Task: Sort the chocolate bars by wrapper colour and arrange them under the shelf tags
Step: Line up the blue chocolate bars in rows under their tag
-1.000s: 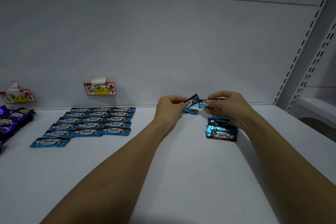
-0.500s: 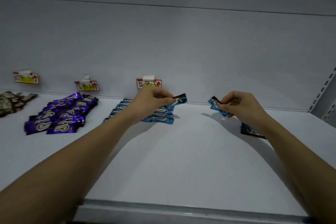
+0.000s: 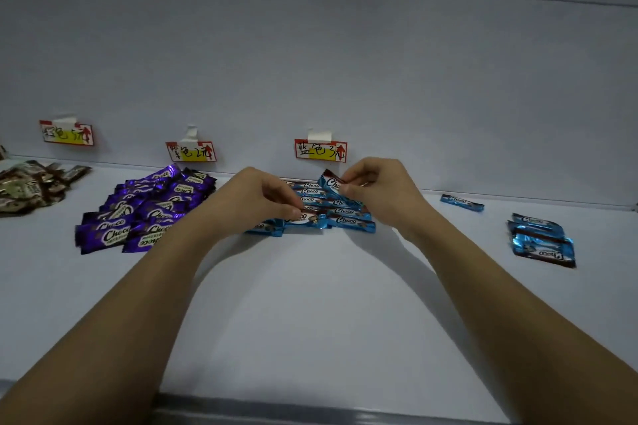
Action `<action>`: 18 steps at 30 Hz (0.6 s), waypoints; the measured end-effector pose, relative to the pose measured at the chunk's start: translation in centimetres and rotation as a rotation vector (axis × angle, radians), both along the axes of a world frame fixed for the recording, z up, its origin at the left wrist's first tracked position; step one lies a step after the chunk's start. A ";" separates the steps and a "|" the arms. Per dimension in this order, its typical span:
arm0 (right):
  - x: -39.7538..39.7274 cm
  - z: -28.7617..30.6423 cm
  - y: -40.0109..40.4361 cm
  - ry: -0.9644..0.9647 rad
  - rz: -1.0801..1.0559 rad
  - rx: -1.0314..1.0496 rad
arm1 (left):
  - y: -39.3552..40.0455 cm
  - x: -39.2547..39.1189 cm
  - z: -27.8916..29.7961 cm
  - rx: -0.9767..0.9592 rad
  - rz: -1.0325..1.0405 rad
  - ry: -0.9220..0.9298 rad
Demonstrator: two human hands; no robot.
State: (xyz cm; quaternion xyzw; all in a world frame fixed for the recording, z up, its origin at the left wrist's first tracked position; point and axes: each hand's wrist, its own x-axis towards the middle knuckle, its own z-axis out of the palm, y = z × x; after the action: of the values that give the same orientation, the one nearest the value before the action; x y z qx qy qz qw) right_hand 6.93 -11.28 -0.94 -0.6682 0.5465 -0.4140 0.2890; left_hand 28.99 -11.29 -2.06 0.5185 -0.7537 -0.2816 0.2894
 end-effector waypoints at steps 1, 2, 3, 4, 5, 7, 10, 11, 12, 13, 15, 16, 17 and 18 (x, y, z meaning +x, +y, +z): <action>-0.1 -0.6 -0.1 0.002 -0.011 0.002 | -0.2 0.0 -0.2 0.006 -0.011 -0.017; -0.3 -1.0 -0.1 -0.009 -0.019 0.007 | -0.5 -0.1 -0.4 0.009 -0.019 -0.033; -0.6 -1.3 0.0 -0.035 -0.026 0.015 | -0.6 -0.3 -0.6 0.007 -0.025 -0.049; -0.9 -1.5 0.0 -0.060 -0.032 0.021 | -0.6 -0.5 -0.7 0.002 -0.029 -0.066; -1.2 -1.6 0.0 -0.068 -0.037 0.032 | -0.6 -0.6 -0.8 -0.002 -0.029 -0.087; -1.5 -1.7 0.0 -0.049 -0.043 0.066 | -0.5 -1.0 -1.0 -0.013 -0.029 -0.138; -1.7 -1.7 0.0 -0.004 -0.021 0.120 | -0.4 -1.2 -1.1 -0.041 -0.030 -0.174; -1.8 -1.6 0.1 0.016 -0.013 0.140 | -0.3 -1.2 -1.0 -0.045 -0.030 -0.174; -1.9 -1.4 0.1 0.039 -0.007 0.161 | -0.2 -1.1 -1.0 -0.046 -0.034 -0.172; -2.0 -1.3 0.1 0.062 0.002 0.182 | -0.1 -1.0 -1.0 -0.047 -0.042 -0.169; -2.1 -1.1 0.2 0.096 0.028 0.222 | 0.1 -1.0 -1.0 -0.050 -0.067 -0.175; -2.1 -1.1 0.3 0.112 0.042 0.237 | 0.2 -1.0 -1.1 -0.055 -0.078 -0.190; -2.1 -1.0 0.4 0.126 0.055 0.248 | 0.3 -1.1 -1.2 -0.063 -0.087 -0.208; -2.0 -1.0 0.5 0.141 0.065 0.258 | 0.3 -1.1 -1.3 -0.070 -0.089 -0.221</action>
State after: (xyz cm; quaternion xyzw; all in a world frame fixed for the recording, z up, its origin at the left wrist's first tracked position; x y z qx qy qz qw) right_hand 4.91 -10.78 -1.95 -0.6704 0.5921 -0.2827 0.3464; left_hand 27.90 -11.02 -3.34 0.5019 -0.8128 -0.2086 0.2096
